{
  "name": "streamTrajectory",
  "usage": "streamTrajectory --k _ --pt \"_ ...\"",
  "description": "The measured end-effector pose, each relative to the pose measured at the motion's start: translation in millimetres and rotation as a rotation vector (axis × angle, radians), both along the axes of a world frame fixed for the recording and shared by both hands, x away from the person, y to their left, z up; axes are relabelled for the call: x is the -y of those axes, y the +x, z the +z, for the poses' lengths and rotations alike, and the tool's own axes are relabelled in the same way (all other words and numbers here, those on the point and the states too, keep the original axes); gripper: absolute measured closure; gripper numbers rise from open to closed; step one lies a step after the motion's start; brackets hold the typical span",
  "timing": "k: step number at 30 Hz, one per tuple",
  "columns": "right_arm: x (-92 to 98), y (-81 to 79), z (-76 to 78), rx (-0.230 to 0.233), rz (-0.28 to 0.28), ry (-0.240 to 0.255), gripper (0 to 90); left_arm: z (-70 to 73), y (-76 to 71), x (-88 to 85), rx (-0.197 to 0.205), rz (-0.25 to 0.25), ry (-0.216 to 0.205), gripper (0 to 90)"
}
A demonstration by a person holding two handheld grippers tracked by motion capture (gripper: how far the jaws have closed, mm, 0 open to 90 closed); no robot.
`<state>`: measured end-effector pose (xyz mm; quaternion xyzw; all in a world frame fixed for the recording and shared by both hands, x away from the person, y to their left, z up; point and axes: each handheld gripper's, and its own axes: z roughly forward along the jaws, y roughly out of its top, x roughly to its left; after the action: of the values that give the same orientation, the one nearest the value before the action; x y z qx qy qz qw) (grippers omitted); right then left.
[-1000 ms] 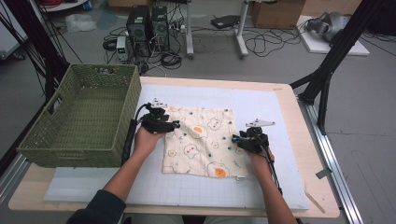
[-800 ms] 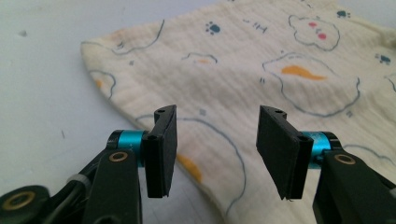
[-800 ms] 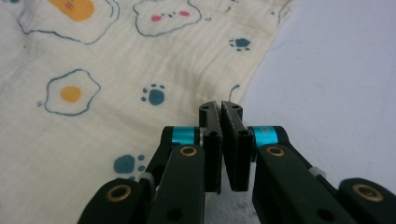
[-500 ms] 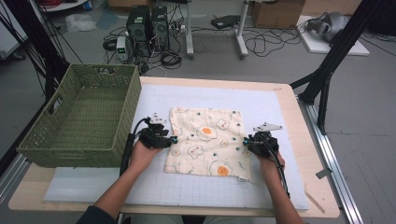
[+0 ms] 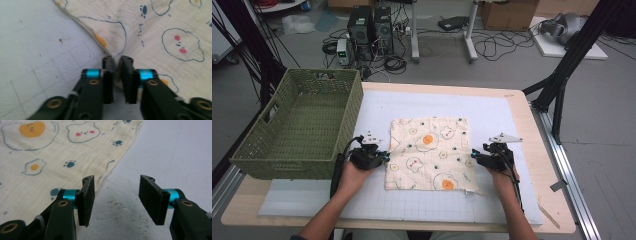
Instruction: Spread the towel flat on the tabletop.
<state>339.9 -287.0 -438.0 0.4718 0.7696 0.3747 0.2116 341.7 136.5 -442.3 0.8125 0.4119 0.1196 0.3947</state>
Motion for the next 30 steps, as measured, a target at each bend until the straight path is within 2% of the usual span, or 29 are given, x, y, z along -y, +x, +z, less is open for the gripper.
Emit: streamTrajectory --k 2,4,8,9,11,13,15,16,19,21,23,25,26,27,29,30 --pt "-4.7 -2.7 0.9 0.000 0.035 -0.006 46.2 0.6 1.4 0.3 0.012 -0.007 -0.024 56.5" --pt "-8.3 -5.5 1.4 0.006 0.052 -0.013 46.5 1.2 4.5 1.1 0.039 -0.006 -0.035 51.5" --pt "-8.7 -7.3 0.1 0.009 0.059 -0.021 46.2 3.8 18.7 4.7 0.068 0.025 -0.047 51.2" --pt "-8.6 -7.3 -0.1 0.004 0.059 -0.021 46.2 4.2 22.5 6.3 0.084 0.039 -0.060 51.8" --pt "-8.4 -7.6 0.3 0.009 0.059 -0.021 46.1 6.2 30.5 8.8 0.119 0.059 -0.045 51.9" --pt "-8.2 -7.4 0.1 0.011 0.058 -0.026 45.2 7.2 40.7 10.0 0.153 0.103 -0.051 51.8" --pt "-7.4 -6.8 -1.1 0.008 0.056 -0.026 45.1 7.6 52.3 10.4 0.132 0.125 -0.044 51.4" --pt "-6.6 -6.6 -1.5 0.004 0.055 -0.026 45.1 7.5 56.0 11.1 0.139 0.135 -0.045 51.4" --pt "-5.8 -6.8 -1.2 0.011 0.060 -0.017 45.1 8.5 72.8 14.5 0.124 0.157 -0.036 50.8" --pt "-5.7 -7.1 -0.8 0.013 0.059 -0.011 45.1 8.5 84.4 16.7 0.097 0.168 -0.040 50.7" --pt "-5.3 -7.4 -0.6 0.010 0.063 -0.009 45.0 7.8 93.5 20.1 0.090 0.170 -0.032 50.8" --pt "-4.7 -7.7 -0.8 0.016 0.066 -0.013 45.0 6.3 101.3 25.9 0.084 0.150 0.038 55.3" --pt "-4.3 -7.7 -1.1 0.014 0.067 -0.010 45.0 5.7 104.5 28.3 0.079 0.143 0.060 57.3" --pt "-4.0 -7.7 -1.3 0.013 0.066 -0.007 45.0 4.4 106.1 30.6 0.089 0.146 0.069 59.8" --pt "-3.2 -7.6 -1.4 0.011 0.063 -0.004 45.0 -1.4 107.5 35.4 0.097 0.152 0.106 67.6" --pt "-2.6 -7.7 -1.1 0.013 0.063 0.000 45.0 -2.6 107.4 36.0 0.113 0.148 0.116 73.6"
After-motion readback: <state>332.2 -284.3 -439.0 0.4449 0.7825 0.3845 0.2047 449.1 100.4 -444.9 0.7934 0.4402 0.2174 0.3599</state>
